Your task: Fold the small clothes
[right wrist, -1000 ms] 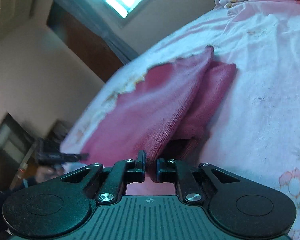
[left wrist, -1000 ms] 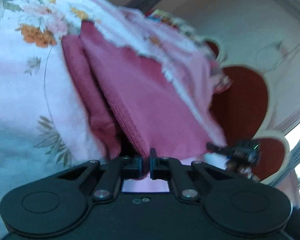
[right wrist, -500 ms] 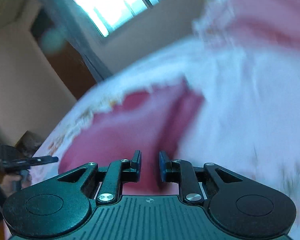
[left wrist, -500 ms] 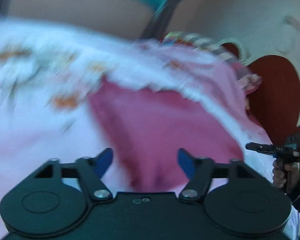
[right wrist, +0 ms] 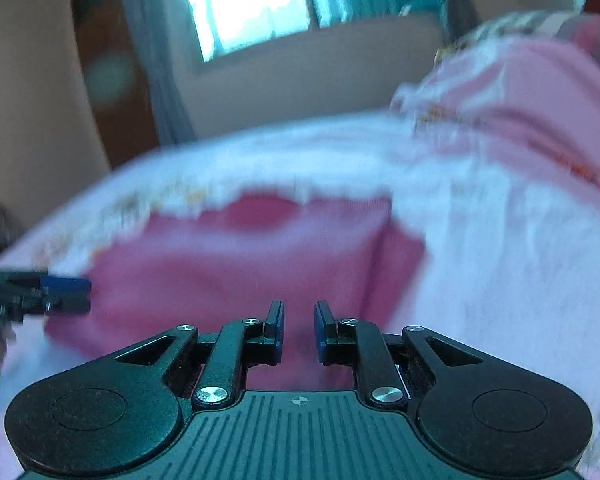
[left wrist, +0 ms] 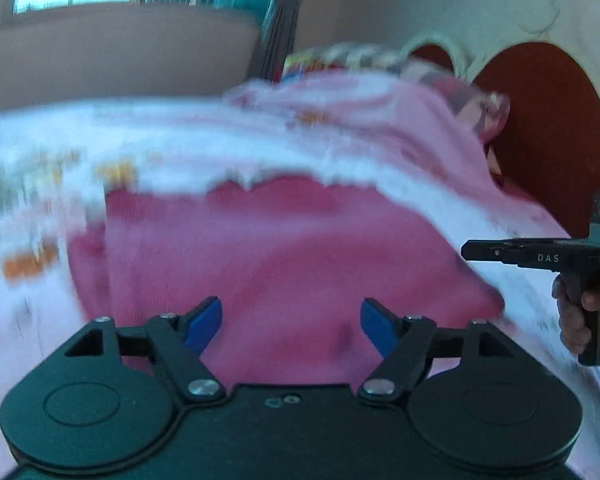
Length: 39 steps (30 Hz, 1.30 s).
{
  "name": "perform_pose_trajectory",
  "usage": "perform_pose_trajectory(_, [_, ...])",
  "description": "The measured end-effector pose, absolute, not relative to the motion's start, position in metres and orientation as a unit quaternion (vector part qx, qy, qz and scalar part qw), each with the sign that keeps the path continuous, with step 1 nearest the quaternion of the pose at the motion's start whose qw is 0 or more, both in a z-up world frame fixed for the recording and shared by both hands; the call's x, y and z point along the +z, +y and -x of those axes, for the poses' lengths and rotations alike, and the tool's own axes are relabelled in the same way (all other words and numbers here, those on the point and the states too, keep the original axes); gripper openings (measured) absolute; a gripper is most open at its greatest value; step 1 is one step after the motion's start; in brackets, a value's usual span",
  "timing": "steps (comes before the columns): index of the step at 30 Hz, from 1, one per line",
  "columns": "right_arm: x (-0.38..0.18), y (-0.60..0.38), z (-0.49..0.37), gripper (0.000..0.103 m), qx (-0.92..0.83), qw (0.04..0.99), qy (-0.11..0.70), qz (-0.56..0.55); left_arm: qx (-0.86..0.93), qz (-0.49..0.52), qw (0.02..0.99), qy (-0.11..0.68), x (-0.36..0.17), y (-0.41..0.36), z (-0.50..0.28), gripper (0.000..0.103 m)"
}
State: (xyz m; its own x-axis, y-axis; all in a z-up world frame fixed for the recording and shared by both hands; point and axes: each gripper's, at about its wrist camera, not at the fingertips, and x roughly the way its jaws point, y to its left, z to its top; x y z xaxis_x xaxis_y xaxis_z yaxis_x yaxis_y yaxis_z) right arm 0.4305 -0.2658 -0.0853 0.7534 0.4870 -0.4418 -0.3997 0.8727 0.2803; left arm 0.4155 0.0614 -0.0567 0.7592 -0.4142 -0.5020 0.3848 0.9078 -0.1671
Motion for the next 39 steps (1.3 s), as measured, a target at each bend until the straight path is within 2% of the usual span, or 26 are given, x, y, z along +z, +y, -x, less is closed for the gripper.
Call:
perform_pose_trajectory(3, [-0.082, -0.250, -0.441, 0.015, 0.234, 0.940, 0.241, -0.063, -0.198, 0.044, 0.935, 0.292, -0.063, 0.058, -0.440, 0.081])
perform_pose_trajectory(5, [-0.108, -0.239, -0.463, 0.015, 0.202, 0.931, 0.304, -0.020, -0.160, 0.030, 0.929, 0.332, -0.093, 0.058, -0.456, 0.083])
perform_pose_trajectory(6, [-0.122, -0.242, -0.467, 0.015, 0.206, 0.928, 0.311, -0.013, -0.163, 0.012, 0.934, 0.318, -0.102, 0.059, -0.456, 0.085])
perform_pose_trajectory(8, [-0.116, -0.251, -0.471, 0.015, 0.214, 0.922, 0.321, -0.037, -0.153, -0.008, 0.934, 0.321, -0.089, 0.055, -0.452, 0.078])
perform_pose_trajectory(9, [-0.108, -0.252, -0.472, 0.016, 0.213, 0.921, 0.323, -0.040, -0.141, -0.025, 0.943, 0.300, -0.076, 0.053, -0.449, 0.077])
perform_pose_trajectory(10, [-0.096, -0.254, -0.470, 0.016, 0.213, 0.928, 0.301, -0.048, -0.139, -0.021, 0.953, 0.269, -0.065, 0.055, -0.446, 0.085])
perform_pose_trajectory(11, [-0.086, -0.253, -0.472, 0.017, 0.217, 0.936, 0.274, -0.051, -0.144, -0.004, 0.957, 0.251, -0.056, 0.056, -0.450, 0.087])
perform_pose_trajectory(12, [-0.079, -0.250, -0.477, 0.026, 0.219, 0.939, 0.259, -0.054, -0.153, 0.011, 0.956, 0.251, -0.050, 0.054, -0.457, 0.089])
perform_pose_trajectory(13, [-0.074, -0.245, -0.485, 0.049, 0.217, 0.941, 0.253, -0.055, -0.156, 0.010, 0.953, 0.260, -0.049, 0.049, -0.471, 0.089])
perform_pose_trajectory(15, [-0.074, -0.231, -0.505, 0.076, 0.216, 0.940, 0.262, -0.041, -0.154, -0.012, 0.944, 0.291, -0.059, 0.038, -0.497, 0.089])
perform_pose_trajectory(17, [-0.097, -0.217, -0.529, 0.072, 0.193, 0.928, 0.319, 0.019, -0.127, -0.049, 0.932, 0.336, -0.089, 0.036, -0.514, 0.094])
perform_pose_trajectory(18, [-0.112, -0.219, -0.537, 0.072, 0.189, 0.920, 0.343, 0.028, -0.135, -0.027, 0.932, 0.334, -0.099, 0.045, -0.514, 0.094])
perform_pose_trajectory(20, [-0.113, -0.230, -0.538, 0.071, 0.208, 0.914, 0.349, 0.001, -0.139, 0.021, 0.930, 0.339, -0.092, 0.062, -0.514, 0.085])
perform_pose_trajectory(21, [-0.105, -0.233, -0.540, 0.062, 0.207, 0.912, 0.353, -0.004, -0.137, 0.025, 0.933, 0.332, -0.082, 0.066, -0.511, 0.078])
perform_pose_trajectory(22, [-0.095, -0.236, -0.539, 0.050, 0.208, 0.917, 0.339, -0.010, -0.140, 0.030, 0.939, 0.313, -0.073, 0.071, -0.508, 0.081])
perform_pose_trajectory(23, [-0.085, -0.237, -0.538, 0.046, 0.213, 0.924, 0.316, -0.014, -0.141, 0.036, 0.944, 0.297, -0.066, 0.074, -0.509, 0.082])
perform_pose_trajectory(25, [-0.075, -0.231, -0.551, 0.020, 0.217, 0.929, 0.300, -0.023, -0.134, 0.049, 0.948, 0.285, -0.057, 0.076, -0.520, 0.082])
perform_pose_trajectory(30, [-0.081, -0.197, -0.601, 0.018, 0.205, 0.926, 0.317, -0.026, -0.135, 0.026, 0.946, 0.294, -0.061, 0.054, -0.571, 0.088])
perform_pose_trajectory(31, [-0.086, -0.193, -0.608, 0.018, 0.211, 0.924, 0.319, -0.020, -0.131, 0.012, 0.945, 0.299, -0.068, 0.049, -0.576, 0.092])
perform_pose_trajectory(33, [-0.107, -0.189, -0.622, 0.018, 0.204, 0.914, 0.351, 0.008, -0.107, -0.014, 0.938, 0.330, -0.094, 0.048, -0.587, 0.093])
perform_pose_trajectory(36, [-0.119, -0.202, -0.631, 0.017, 0.195, 0.912, 0.360, -0.037, -0.094, 0.020, 0.941, 0.324, -0.100, 0.062, -0.585, 0.090])
perform_pose_trajectory(38, [-0.112, -0.195, -0.628, 0.017, 0.184, 0.916, 0.357, -0.012, -0.086, 0.017, 0.941, 0.327, -0.092, 0.061, -0.581, 0.081])
perform_pose_trajectory(39, [-0.104, -0.189, -0.622, 0.017, 0.177, 0.921, 0.348, -0.002, -0.088, 0.001, 0.944, 0.318, -0.084, 0.055, -0.575, 0.081])
